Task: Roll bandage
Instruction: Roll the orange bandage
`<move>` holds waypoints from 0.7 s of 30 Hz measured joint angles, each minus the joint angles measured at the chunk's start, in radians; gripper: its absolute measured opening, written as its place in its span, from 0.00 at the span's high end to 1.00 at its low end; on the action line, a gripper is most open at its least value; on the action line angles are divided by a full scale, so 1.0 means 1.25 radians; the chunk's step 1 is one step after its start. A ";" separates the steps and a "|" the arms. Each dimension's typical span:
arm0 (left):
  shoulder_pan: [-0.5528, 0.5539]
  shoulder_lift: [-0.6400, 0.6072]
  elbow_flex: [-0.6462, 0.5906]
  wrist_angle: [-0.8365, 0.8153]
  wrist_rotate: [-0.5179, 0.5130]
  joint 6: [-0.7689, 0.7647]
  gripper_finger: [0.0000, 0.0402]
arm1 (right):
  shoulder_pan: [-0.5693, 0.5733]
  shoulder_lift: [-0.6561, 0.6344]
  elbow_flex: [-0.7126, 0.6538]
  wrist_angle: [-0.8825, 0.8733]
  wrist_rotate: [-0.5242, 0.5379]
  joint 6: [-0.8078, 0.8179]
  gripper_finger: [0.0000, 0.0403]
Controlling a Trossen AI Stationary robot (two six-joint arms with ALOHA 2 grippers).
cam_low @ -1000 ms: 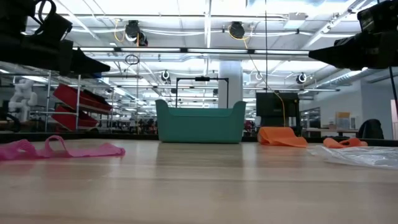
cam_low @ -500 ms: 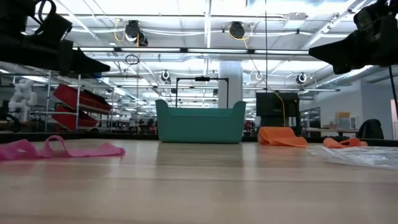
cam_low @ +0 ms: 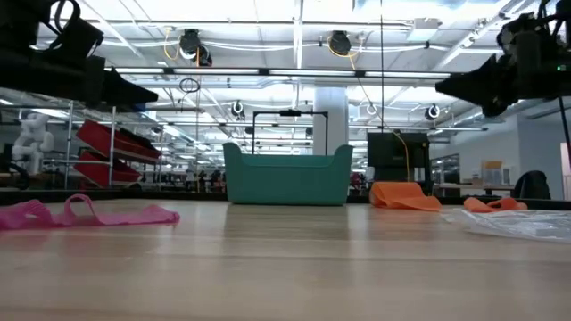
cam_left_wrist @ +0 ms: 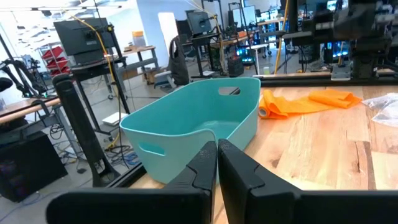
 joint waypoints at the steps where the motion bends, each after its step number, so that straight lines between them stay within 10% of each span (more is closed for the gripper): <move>1: 0.000 0.000 0.000 0.004 0.000 0.000 0.94 | -0.003 0.015 0.000 -0.002 0.000 0.024 1.00; 10: 0.000 0.000 0.000 0.043 0.000 -0.001 0.94 | -0.015 0.112 0.000 0.044 -0.047 0.158 0.98; 21: 0.001 0.003 0.000 0.078 0.042 0.001 0.94 | -0.015 0.131 0.029 0.097 -0.093 0.224 0.69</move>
